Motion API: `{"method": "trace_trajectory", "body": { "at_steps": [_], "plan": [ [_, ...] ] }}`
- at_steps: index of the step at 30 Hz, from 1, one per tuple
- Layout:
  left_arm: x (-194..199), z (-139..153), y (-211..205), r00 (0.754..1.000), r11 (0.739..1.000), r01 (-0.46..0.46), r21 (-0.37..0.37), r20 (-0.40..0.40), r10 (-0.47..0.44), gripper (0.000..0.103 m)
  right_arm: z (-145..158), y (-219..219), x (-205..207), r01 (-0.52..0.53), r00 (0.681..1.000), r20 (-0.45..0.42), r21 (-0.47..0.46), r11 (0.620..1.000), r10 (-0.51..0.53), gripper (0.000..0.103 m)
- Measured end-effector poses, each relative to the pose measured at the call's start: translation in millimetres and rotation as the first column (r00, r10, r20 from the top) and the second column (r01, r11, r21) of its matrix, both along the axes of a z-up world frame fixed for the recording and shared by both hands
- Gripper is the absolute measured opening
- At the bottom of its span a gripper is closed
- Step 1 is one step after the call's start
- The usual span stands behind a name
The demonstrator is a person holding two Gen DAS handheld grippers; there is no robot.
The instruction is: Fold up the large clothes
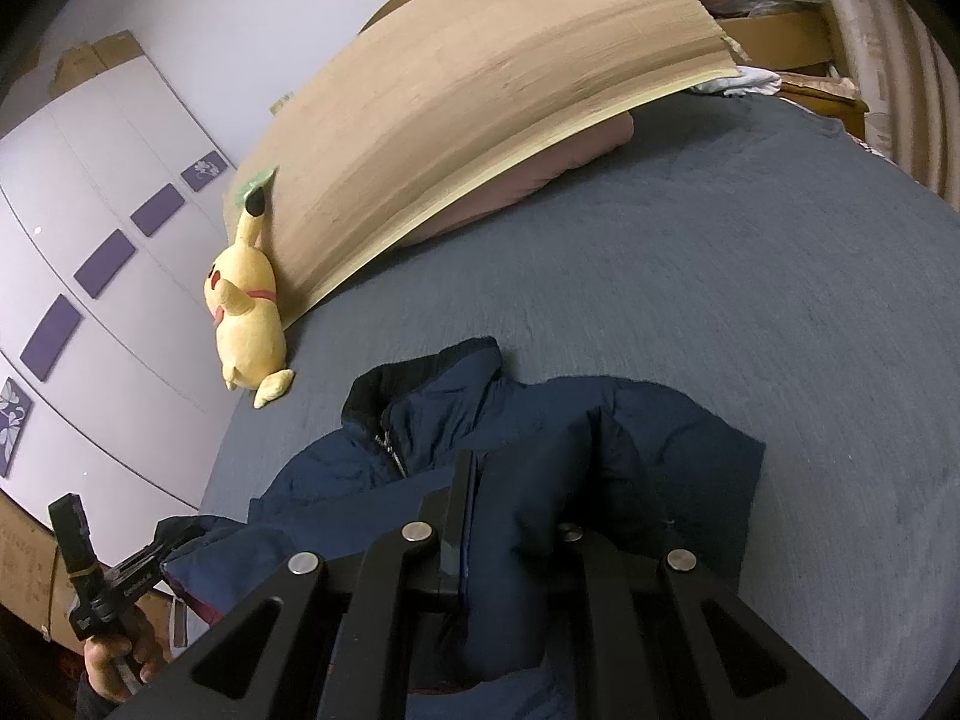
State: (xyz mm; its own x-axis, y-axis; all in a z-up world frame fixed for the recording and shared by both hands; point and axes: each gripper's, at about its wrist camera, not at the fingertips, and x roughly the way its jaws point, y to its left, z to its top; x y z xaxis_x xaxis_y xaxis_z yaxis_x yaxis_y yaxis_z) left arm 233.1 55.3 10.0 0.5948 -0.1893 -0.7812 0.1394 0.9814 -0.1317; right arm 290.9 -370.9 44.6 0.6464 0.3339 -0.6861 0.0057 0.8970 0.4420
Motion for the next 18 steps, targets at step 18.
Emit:
{"method": "trace_trajectory", "body": {
  "at_steps": [18],
  "plan": [
    [60, -24, -13, 0.999, 1.000, 0.011, 0.026, -0.051, -0.009, 0.020, -34, -8, 65, 0.011, 0.997, -0.073, -0.012, 1.000, -0.011, 0.010]
  ]
}}
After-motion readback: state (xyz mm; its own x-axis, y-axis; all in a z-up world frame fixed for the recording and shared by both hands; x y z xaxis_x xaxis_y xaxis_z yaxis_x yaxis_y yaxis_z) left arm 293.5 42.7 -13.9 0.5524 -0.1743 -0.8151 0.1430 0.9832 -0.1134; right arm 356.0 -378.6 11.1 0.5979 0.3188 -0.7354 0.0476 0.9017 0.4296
